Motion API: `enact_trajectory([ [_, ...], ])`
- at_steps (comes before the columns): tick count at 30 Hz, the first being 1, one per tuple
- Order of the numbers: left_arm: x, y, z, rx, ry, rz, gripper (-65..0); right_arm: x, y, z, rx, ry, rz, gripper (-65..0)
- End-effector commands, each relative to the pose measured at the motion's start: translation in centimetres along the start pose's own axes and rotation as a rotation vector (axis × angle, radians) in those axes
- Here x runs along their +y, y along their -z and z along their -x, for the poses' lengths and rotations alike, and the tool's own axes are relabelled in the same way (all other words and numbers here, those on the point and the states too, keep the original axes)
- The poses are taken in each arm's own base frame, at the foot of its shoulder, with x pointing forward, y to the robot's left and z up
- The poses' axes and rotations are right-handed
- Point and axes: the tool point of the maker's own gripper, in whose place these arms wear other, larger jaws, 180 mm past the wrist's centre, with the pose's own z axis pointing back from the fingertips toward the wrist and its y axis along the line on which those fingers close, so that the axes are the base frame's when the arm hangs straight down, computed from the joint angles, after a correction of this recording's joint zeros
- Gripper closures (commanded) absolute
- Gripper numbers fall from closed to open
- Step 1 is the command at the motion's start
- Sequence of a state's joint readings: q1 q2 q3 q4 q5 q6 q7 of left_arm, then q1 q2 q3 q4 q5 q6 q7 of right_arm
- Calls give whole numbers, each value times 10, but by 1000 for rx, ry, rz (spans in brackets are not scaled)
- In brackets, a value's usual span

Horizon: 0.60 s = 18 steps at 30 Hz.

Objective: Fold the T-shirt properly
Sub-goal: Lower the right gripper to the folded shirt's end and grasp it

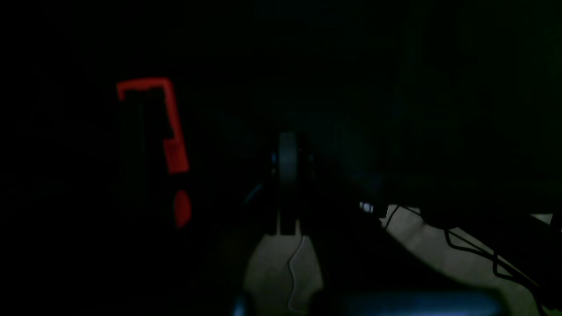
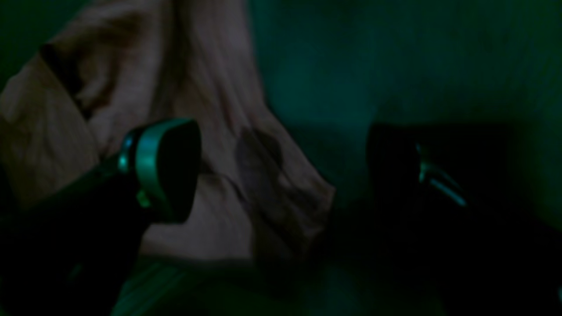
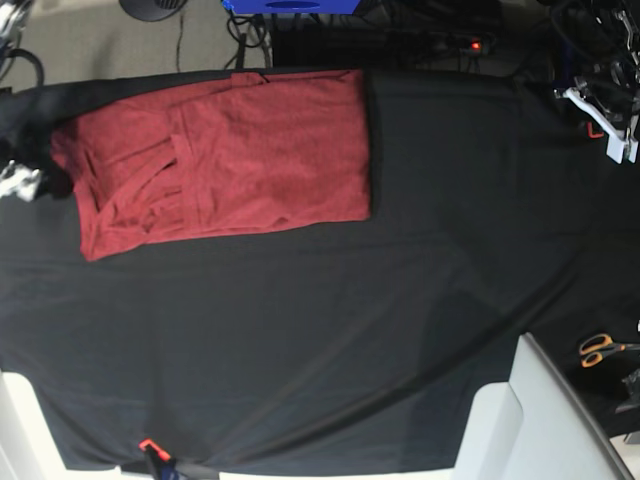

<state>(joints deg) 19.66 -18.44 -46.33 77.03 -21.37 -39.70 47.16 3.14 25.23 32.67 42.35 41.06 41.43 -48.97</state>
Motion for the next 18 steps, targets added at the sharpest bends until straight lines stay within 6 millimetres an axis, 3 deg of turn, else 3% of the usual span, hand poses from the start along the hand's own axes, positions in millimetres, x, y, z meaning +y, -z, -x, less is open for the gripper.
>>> enact_trajectory([
  [1, 7, -7, -12, -33, 20, -13, 0, -13, 0, 7, 43, 26, 44, -564],
  [4, 7, -7, -12, -33, 21, -12, 0, -8, 7, 14, 73, 15, 36, -561],
  [9, 7, -6, -10, -29, 18, -11, 0, 17, 29, 36, 152, -41, -7, -558],
  [18, 7, -6, -10, -28, 17, -11, 0, 48, 39, 70, 276, -188, -42, -557],
])
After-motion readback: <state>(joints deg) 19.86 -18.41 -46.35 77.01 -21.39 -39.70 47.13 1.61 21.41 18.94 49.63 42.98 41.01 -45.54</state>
